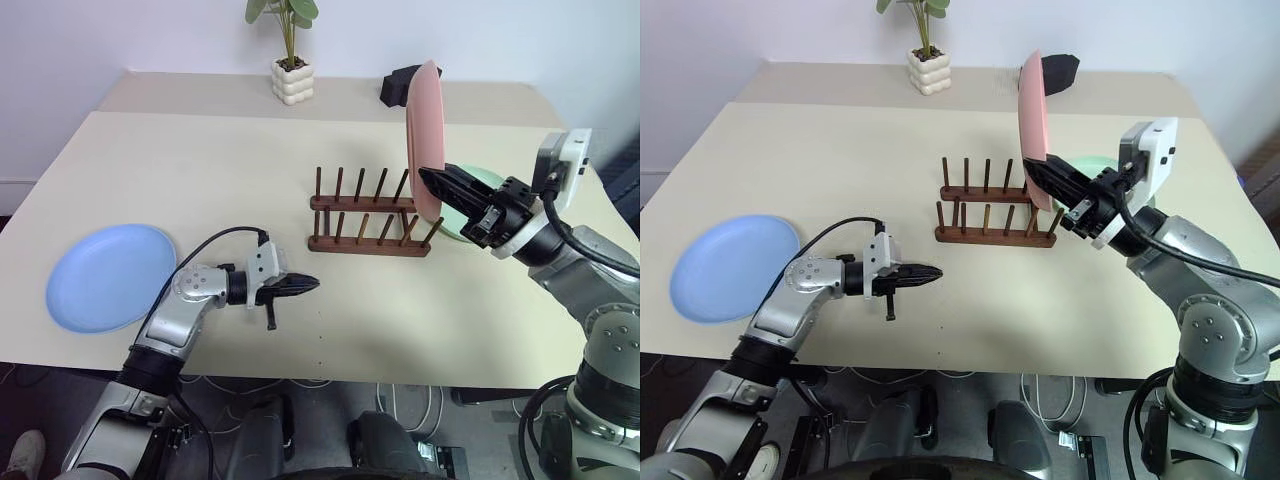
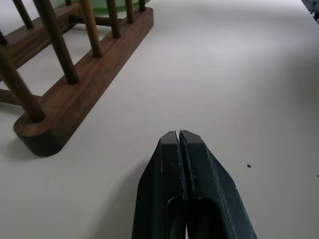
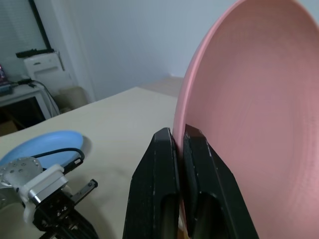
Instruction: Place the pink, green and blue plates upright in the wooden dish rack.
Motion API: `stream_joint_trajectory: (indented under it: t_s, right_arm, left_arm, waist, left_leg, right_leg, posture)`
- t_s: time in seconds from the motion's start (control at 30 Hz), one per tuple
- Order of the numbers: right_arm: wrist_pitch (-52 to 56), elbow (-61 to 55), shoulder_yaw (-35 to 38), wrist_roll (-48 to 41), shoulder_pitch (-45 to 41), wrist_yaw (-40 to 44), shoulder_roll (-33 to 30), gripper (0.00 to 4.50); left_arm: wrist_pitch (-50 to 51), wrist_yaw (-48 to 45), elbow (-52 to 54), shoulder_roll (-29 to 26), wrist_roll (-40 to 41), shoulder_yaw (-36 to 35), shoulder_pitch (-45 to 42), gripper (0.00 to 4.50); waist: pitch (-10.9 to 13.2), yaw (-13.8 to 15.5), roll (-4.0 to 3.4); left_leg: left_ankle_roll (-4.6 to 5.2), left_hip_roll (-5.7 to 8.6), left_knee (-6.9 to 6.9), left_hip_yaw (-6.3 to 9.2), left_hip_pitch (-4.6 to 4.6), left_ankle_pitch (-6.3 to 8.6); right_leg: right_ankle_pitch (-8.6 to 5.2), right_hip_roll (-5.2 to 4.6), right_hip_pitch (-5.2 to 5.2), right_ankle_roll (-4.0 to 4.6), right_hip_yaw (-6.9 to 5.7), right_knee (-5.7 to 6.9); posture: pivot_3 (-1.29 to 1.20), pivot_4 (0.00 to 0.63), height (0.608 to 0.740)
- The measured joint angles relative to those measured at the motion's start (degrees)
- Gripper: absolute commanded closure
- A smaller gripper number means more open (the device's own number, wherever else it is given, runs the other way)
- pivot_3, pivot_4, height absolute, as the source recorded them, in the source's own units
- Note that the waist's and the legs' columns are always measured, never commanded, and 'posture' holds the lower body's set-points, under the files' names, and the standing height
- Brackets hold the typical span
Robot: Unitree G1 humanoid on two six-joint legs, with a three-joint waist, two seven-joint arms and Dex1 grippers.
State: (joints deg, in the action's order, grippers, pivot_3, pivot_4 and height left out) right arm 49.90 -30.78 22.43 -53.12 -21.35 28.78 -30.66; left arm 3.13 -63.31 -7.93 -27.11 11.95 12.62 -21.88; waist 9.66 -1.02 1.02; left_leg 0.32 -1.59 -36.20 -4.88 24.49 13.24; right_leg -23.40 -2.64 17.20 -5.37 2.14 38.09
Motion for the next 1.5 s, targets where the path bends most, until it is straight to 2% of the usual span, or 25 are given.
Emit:
stream_joint_trajectory:
  t_s: [0.23, 0.57, 0.7, 0.9, 1.07, 1.23, 1.37, 1.5]
  right_arm:
    - [-1.8, 5.5, -0.8, -0.1, 0.0, 0.8, -0.8, 4.43]
    - [-3.1, 11.9, 1.1, -4.7, 0.2, 0.2, -0.1, 4.43]
    - [-4.0, 12.8, 1.1, -4.5, 0.9, 0.2, -0.1, 3.06]
    - [-6.0, 13.4, 1.0, -3.0, 1.4, -0.3, -0.2, 0.05]
    - [-9.5, 13.5, 1.0, 0.2, 1.3, -0.3, -1.0, 0.01]
    - [-13.7, 13.2, 4.4, 3.7, 1.5, -0.4, -6.3, 0.01]
    - [-16.0, 13.5, 9.2, 7.7, 6.1, 0.7, -11.9, 0.01]
    - [-20.6, 17.9, 6.1, 18.6, 14.0, 3.6, -17.8, 0.01]
  left_arm:
    - [0.3, 0.4, 0.6, -0.1, 0.0, -0.1, 1.1, 4.5]
    - [0.4, 1.0, 2.3, -0.4, 0.8, -0.8, 1.9, 4.5]
    - [0.5, 1.0, 3.5, -0.4, 1.4, -1.7, 1.9, 4.5]
    - [1.1, 1.0, 3.7, -0.4, 1.9, -2.0, 1.9, 4.5]
    - [1.4, 0.9, 3.8, -0.4, 2.1, -2.0, 1.9, 4.5]
    - [1.4, 0.9, 4.6, -0.1, 2.8, -2.2, 2.0, 4.5]
    - [1.4, 0.9, 5.9, 0.0, 3.6, -2.4, 2.6, 4.5]
    - [1.5, 0.3, 5.9, 0.1, 3.8, -2.3, 2.7, 4.5]
  waist:
    - [0.0, 0.0, 0.0]
    - [0.0, 0.0, 0.0]
    - [0.0, 0.0, 0.0]
    - [0.0, 0.0, 0.0]
    - [0.0, 0.0, 0.0]
    - [0.0, 0.3, -0.01]
    - [0.0, 0.2, -0.01]
    - [0.0, 0.0, -0.02]
  left_leg:
    - [0.0, 0.0, 0.02, 0.0, 0.0, 0.0]
    - [0.0, -0.01, 0.02, 0.0, 0.0, 0.0]
    - [0.0, 0.0, 0.01, -0.01, 0.0, 0.0]
    - [0.0, 0.0, 0.02, -0.01, 0.0, 0.0]
    - [0.0, 0.0, 0.02, -0.01, 0.0, 0.0]
    - [0.0, 0.01, 0.02, -0.01, 0.02, 0.0]
    - [0.0, 0.01, 0.05, -0.02, 0.01, 0.0]
    - [0.0, 0.0, 0.02, -0.04, -0.03, -0.01]
  right_leg:
    - [0.0, 0.0, 0.02, 0.0, 0.0, 0.0]
    - [0.0, 0.0, 0.01, 0.0, 0.0, 0.0]
    - [0.0, 0.0, 0.01, 0.0, 0.0, 0.0]
    - [0.0, 0.0, 0.02, 0.0, 0.0, 0.0]
    - [0.0, 0.0, 0.02, 0.0, 0.0, 0.0]
    - [0.0, -0.01, 0.01, 0.0, 0.0, -0.03]
    - [0.0, 0.0, -0.01, 0.0, 0.0, -0.08]
    - [0.0, 0.03, -0.03, 0.0, 0.03, -0.04]
  posture:
    - [0.0, 0.15, 0.74]
    - [0.0, 0.15, 0.74]
    - [0.0, 0.15, 0.74]
    - [0.0, 0.15, 0.74]
    - [0.0, 0.15, 0.74]
    - [0.0, 0.15, 0.74]
    - [0.0, 0.15, 0.74]
    - [0.0, 0.15, 0.74]
